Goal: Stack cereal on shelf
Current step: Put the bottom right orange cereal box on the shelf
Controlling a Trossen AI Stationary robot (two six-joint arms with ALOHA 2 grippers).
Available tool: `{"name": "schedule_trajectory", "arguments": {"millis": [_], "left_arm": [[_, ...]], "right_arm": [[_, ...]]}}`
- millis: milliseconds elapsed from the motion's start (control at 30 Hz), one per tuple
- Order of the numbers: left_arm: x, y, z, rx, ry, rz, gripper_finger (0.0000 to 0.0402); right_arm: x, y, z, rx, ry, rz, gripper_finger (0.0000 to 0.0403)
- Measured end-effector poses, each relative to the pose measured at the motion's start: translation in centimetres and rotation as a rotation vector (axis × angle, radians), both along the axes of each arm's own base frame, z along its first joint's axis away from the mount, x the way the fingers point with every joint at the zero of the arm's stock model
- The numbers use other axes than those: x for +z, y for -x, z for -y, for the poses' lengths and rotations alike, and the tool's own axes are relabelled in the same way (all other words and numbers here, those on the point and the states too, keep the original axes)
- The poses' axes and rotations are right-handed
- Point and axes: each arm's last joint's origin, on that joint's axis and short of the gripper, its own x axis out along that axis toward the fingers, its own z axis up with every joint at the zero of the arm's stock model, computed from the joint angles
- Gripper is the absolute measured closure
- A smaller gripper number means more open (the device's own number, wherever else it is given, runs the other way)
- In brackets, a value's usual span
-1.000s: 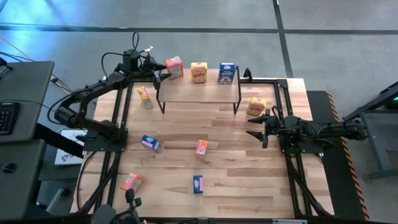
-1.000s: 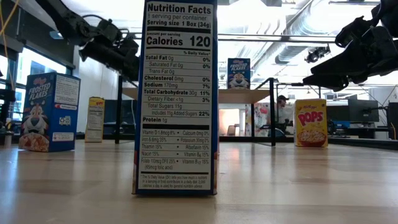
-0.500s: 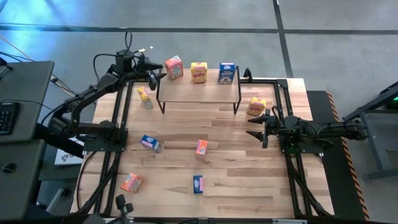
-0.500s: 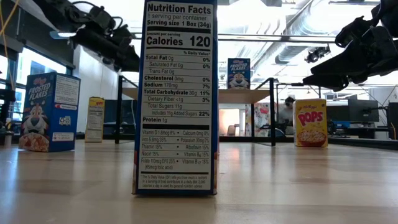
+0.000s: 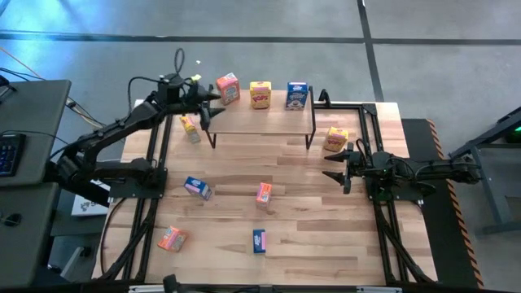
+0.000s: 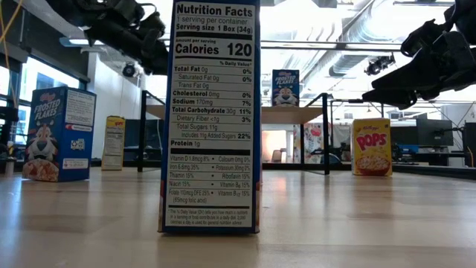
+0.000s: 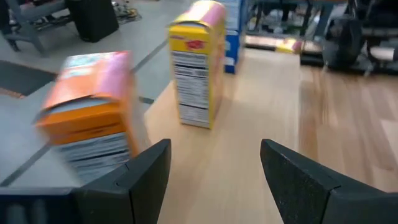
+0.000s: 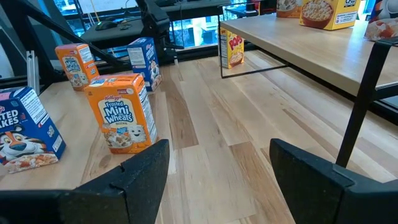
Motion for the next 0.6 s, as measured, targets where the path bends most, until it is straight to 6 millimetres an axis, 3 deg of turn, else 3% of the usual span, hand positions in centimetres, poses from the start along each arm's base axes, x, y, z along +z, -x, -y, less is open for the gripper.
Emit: {"name": "schedule_trajectory", "arguments": {"millis": [200,600], "left_arm": [[-0.4,-2.2,1.1,0.041,-0.079,-0.054,0.0162],[-1.8,-3.5,0.0,0.153,-0.085,-0.093,0.0162]], "right_arm": [[0.0,0.0,0.0,0.000,0.000,0.000,0.0132],[0.0,0.0,0.0,0.000,0.000,-0.001,0.0132]]}}
